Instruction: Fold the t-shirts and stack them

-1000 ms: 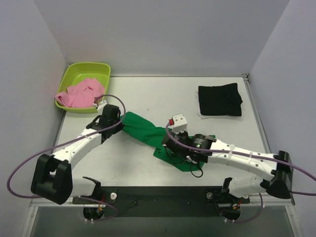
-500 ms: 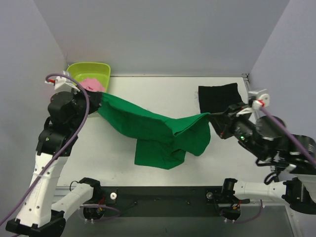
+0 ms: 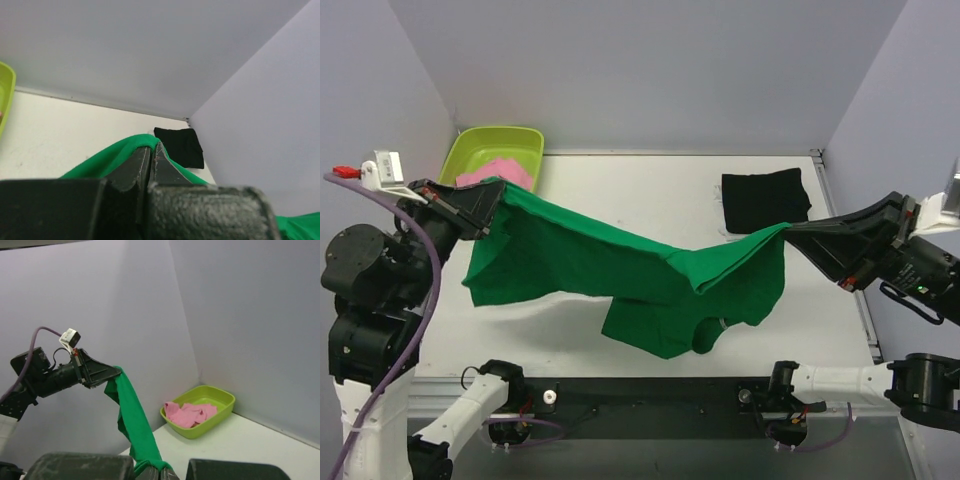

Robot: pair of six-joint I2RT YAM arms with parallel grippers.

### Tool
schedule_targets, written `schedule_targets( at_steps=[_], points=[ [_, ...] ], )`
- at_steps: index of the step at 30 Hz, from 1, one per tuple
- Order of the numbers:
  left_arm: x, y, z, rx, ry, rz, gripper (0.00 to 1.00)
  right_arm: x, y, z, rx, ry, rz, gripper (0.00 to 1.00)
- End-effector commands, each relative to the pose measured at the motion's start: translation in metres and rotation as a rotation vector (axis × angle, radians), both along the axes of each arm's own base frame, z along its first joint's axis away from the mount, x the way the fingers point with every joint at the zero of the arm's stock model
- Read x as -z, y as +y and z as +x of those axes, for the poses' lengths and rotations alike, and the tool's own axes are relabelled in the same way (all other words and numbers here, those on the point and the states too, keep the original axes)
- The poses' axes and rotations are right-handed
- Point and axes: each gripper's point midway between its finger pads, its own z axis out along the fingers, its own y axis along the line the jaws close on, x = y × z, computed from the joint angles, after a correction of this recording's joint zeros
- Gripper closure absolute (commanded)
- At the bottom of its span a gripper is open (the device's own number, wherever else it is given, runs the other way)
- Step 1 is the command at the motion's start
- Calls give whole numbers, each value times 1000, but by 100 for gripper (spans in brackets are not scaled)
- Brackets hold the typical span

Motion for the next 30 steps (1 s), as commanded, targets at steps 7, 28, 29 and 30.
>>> schedule_targets(
  at_steps=[7,28,29,30],
  points=[
    [-122,-7,-51,108,-360,-10,100,-86,-9,1,10,-294,148,100],
    [-200,-12,-30,82,-575,63,100,-139,-59,95,790,-579,-154,100],
    [-205,-11,-48,98,-613,56,100,-142,-62,91,770,-601,-136,100],
    [-207,-10,-55,102,-629,52,100,-136,-55,93,755,-608,-152,100]
  ],
)
